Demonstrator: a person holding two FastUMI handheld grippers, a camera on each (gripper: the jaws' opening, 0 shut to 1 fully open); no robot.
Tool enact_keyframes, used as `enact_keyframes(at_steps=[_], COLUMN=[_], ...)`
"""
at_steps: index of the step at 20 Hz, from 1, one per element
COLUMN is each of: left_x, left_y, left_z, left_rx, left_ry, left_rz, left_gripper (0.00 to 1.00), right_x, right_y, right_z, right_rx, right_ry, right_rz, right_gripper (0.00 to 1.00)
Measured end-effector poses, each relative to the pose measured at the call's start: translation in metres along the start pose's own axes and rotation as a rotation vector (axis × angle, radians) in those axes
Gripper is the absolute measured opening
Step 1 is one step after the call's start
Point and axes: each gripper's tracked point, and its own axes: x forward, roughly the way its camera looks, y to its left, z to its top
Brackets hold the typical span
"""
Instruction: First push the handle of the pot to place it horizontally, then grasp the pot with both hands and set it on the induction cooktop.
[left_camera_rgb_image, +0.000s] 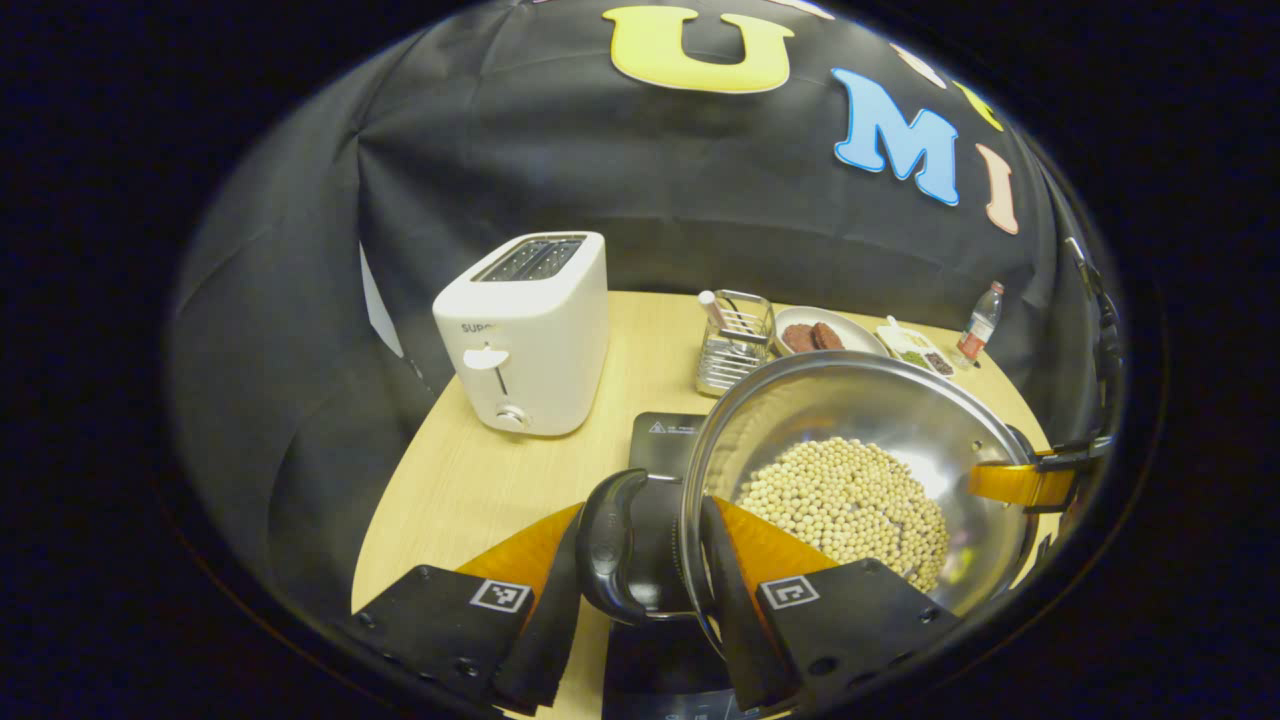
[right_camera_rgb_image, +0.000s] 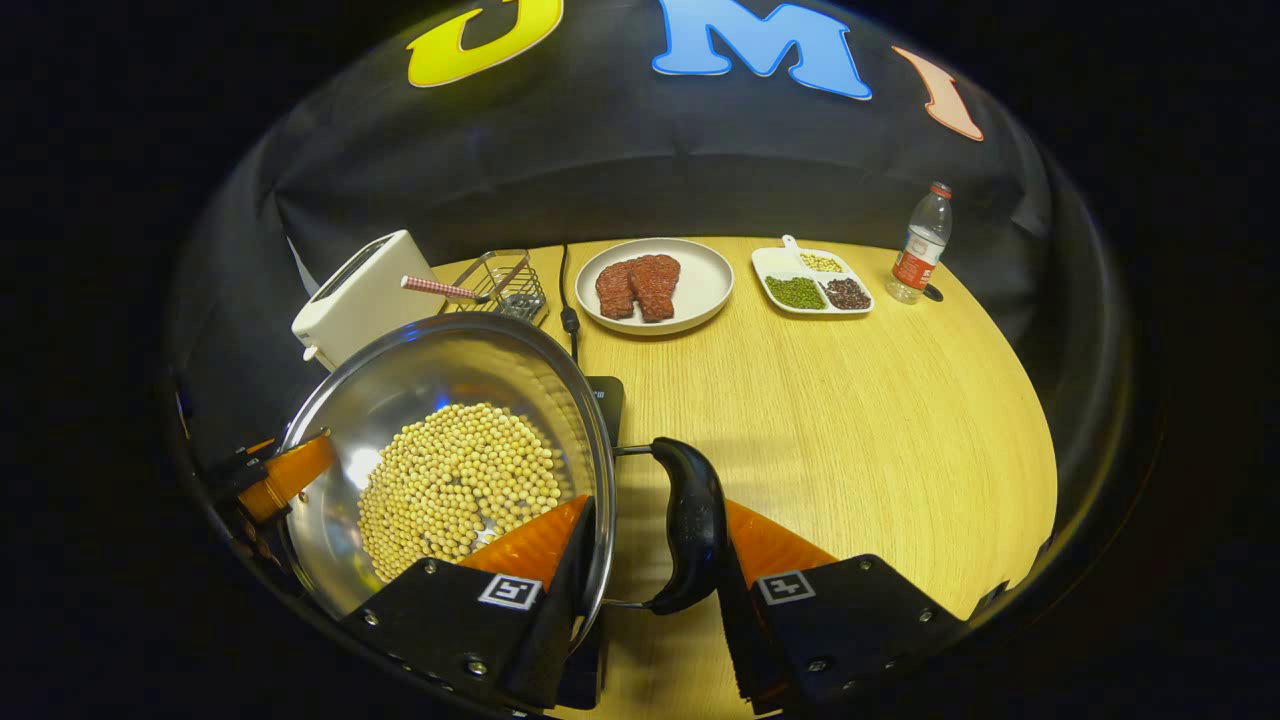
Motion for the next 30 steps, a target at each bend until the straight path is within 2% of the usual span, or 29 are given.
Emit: enact_keyframes(at_steps=[2, 4, 6, 7, 9, 10, 11, 14, 15, 16, 18, 19, 20, 21, 22, 23, 24, 25, 26, 28, 29, 30], left_x=[0.004, 0.008, 0.010, 0.011, 0.015, 0.014, 0.017, 0.020, 0.022, 0.023, 0.023, 0.022, 0.024, 0.024, 0.024, 0.023, 0.021, 0.018, 0.016, 0.008, 0.004, -0.003], left_y=[0.006, 0.010, 0.014, 0.015, 0.016, 0.015, 0.014, 0.017, 0.017, 0.018, 0.018, 0.019, 0.019, 0.019, 0.019, 0.020, 0.022, 0.023, 0.025, 0.030, 0.034, 0.035], left_z=[-0.001, -0.001, -0.002, -0.003, -0.007, -0.009, -0.007, -0.006, -0.007, -0.007, -0.005, -0.004, -0.005, -0.004, -0.006, -0.005, -0.005, -0.005, -0.005, -0.001, 0.002, 0.004], left_rx=[0.000, -0.002, 0.005, 0.005, 0.001, 0.001, 0.006, 0.006, 0.004, 0.006, 0.014, 0.021, 0.021, 0.019, 0.018, 0.014, 0.013, 0.014, 0.013, -0.001, -0.017, -0.039], left_ry=[0.001, 0.000, -0.002, 0.001, 0.006, 0.000, -0.006, -0.011, -0.013, -0.016, -0.027, -0.033, -0.037, -0.044, -0.049, -0.055, -0.064, -0.071, -0.077, -0.099, -0.114, -0.126], left_rz=[0.002, 0.001, 0.002, 0.003, 0.002, 0.001, -0.001, -0.004, -0.006, -0.006, -0.003, -0.002, -0.001, 0.000, 0.000, 0.005, 0.010, 0.013, 0.016, 0.032, 0.039, 0.045], left_gripper=[0.66, 0.65, 0.65, 0.69, 0.65, 0.69, 0.65, 0.72, 0.72, 0.66, 0.66, 0.69, 0.66, 0.70, 0.68, 0.72, 0.70, 0.75, 0.75, 0.82, 0.82, 0.92], right_x=[-0.001, -0.001, -0.003, -0.003, -0.004, -0.009, -0.011, -0.009, -0.010, -0.011, -0.011, -0.012, -0.012, -0.013, -0.012, -0.013, -0.012, -0.014, -0.017, -0.032, -0.041, -0.054], right_y=[-0.001, -0.003, -0.007, -0.009, -0.009, -0.011, -0.013, -0.014, -0.015, -0.015, -0.018, -0.018, -0.020, -0.022, -0.025, -0.027, -0.029, -0.032, -0.032, -0.034, -0.036, -0.040], right_z=[0.003, 0.002, 0.001, 0.002, 0.004, 0.006, 0.008, 0.000, 0.001, 0.001, -0.001, 0.000, 0.002, 0.003, 0.002, 0.004, 0.004, 0.007, 0.013, 0.037, 0.050, 0.059], right_rx=[-0.003, -0.003, -0.001, 0.000, -0.002, -0.007, -0.006, 0.000, -0.001, 0.000, 0.004, 0.008, 0.009, 0.010, 0.010, 0.011, 0.010, 0.001, -0.013, -0.043, -0.059, -0.073], right_ry=[0.004, 0.007, 0.012, 0.015, 0.017, 0.015, 0.014, 0.026, 0.027, 0.027, 0.033, 0.033, 0.030, 0.027, 0.023, 0.020, 0.015, 0.005, -0.020, -0.089, -0.118, -0.143], right_rz=[0.000, 0.002, 0.002, 0.001, -0.004, -0.010, -0.012, -0.009, -0.010, -0.009, -0.008, -0.006, -0.004, 0.001, 0.006, 0.012, 0.016, 0.015, 0.016, 0.030, 0.035, 0.033], right_gripper=[0.64, 0.64, 0.64, 0.64, 0.64, 0.64, 0.64, 0.64, 0.64, 0.64, 0.64, 0.64, 0.59, 0.58, 0.58, 0.64, 0.64, 0.64, 0.66, 0.70, 0.71, 0.71])
